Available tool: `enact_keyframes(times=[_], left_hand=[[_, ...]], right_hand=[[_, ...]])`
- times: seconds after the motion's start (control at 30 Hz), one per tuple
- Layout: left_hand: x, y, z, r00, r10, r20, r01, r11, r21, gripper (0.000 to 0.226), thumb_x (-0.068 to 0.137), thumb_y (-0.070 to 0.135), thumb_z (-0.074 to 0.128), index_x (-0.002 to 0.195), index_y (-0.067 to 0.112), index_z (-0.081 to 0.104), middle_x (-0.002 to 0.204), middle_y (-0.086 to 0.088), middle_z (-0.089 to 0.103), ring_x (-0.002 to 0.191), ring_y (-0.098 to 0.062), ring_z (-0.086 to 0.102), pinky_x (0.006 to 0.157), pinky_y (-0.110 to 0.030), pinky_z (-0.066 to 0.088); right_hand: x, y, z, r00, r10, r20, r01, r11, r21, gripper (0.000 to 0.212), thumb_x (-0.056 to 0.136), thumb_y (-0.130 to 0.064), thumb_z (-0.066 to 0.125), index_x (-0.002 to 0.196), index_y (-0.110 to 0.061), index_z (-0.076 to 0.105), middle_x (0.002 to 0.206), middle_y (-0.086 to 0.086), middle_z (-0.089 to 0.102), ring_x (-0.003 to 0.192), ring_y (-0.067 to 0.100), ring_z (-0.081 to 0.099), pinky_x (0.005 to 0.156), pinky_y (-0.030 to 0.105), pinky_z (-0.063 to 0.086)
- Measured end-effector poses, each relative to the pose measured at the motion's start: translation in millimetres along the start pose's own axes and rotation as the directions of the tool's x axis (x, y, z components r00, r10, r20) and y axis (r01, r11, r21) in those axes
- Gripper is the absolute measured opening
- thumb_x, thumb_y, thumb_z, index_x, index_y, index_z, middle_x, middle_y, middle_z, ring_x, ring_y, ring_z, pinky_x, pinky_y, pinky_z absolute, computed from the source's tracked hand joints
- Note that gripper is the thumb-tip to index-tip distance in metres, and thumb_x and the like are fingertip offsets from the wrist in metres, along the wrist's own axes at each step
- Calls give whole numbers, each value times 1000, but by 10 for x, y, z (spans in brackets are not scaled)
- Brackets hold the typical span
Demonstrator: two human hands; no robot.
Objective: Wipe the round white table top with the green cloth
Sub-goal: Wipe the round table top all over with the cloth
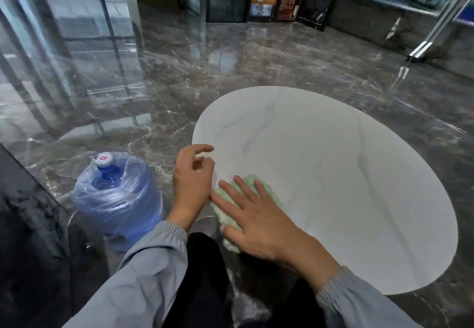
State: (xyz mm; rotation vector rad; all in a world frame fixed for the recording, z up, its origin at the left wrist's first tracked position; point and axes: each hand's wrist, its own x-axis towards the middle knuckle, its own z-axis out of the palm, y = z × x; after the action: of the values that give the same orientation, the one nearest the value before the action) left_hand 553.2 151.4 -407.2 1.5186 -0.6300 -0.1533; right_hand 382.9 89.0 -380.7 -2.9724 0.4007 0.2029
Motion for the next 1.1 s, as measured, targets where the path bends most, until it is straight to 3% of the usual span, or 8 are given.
enact_keyframes(times=[0.07, 0.2, 0.37, 0.53, 0.63, 0.73, 0.9, 1.1], left_hand=[[51, -3, -52, 989, -138, -54, 130, 984, -125, 29, 96, 9, 61, 109, 33, 71, 126, 4, 65, 109, -3, 65, 92, -22, 54], [134, -24, -72, 975, -208, -75, 190, 963, -192, 29, 96, 9, 61, 109, 33, 70, 129, -2, 66, 120, -10, 64, 96, -23, 54], [201, -135, -2, 953, -267, -139, 244, 956, -165, 24, 92, 24, 60, 105, 42, 68, 127, 0, 65, 114, -14, 66, 100, -46, 56], [244, -240, 73, 925, -362, -118, 326, 914, -242, 16, 99, 24, 55, 111, 30, 64, 113, -2, 70, 100, -17, 69, 76, -29, 53], [277, -266, 81, 905, -401, -141, 353, 894, -277, 17, 104, 25, 49, 112, 23, 64, 105, 3, 70, 89, -8, 67, 71, -21, 50], [365, -282, 39, 873, -469, -130, 404, 848, -344, 23, 106, 26, 45, 114, 19, 65, 105, 0, 73, 94, -15, 70, 75, -27, 53], [543, -304, -33, 859, -494, -135, 425, 834, -351, 28, 108, 21, 41, 116, 16, 68, 102, 9, 71, 91, -2, 70, 80, -30, 57], [709, -251, 38, 879, -465, -100, 432, 869, -241, 20, 108, 28, 44, 109, 24, 63, 106, 6, 68, 101, -14, 66, 80, -32, 52]], right_hand=[[336, 52, -85, 1000, 28, 7, -28, 1000, 12, 65, 103, -60, 20, 161, -50, -5, 173, -12, -12, 157, 14, -22, 125, 50, -16], [543, 81, -134, 999, 45, -1, -45, 999, 29, 58, 105, -62, 13, 159, -55, -7, 172, -15, -14, 155, 12, -27, 122, 58, -16], [-148, -21, -75, 1000, 15, 21, -16, 1000, 12, 53, 108, -61, 12, 156, -60, -11, 168, -20, -25, 149, 7, -37, 122, 55, -20], [-337, -37, -102, 994, 21, 106, -25, 999, 40, 51, 109, -60, 14, 151, -66, -14, 164, -26, -29, 146, 3, -40, 123, 51, -19], [19, -18, -122, 998, 11, 67, -12, 1000, 26, 51, 108, -61, 12, 151, -66, -14, 165, -25, -27, 147, 3, -39, 124, 51, -17], [495, 16, -151, 999, 9, 34, -11, 999, 37, 52, 108, -60, 13, 154, -63, -10, 168, -21, -22, 151, 6, -34, 124, 52, -16], [1383, 193, -240, 999, 41, 7, -42, 998, 47, 53, 107, -59, 11, 158, -58, -4, 171, -18, -16, 155, 11, -26, 124, 56, -14], [2237, 563, -438, 988, 154, 13, -155, 986, 59, 53, 108, -58, 15, 159, -56, 4, 173, -14, -9, 158, 16, -17, 123, 60, -11]])
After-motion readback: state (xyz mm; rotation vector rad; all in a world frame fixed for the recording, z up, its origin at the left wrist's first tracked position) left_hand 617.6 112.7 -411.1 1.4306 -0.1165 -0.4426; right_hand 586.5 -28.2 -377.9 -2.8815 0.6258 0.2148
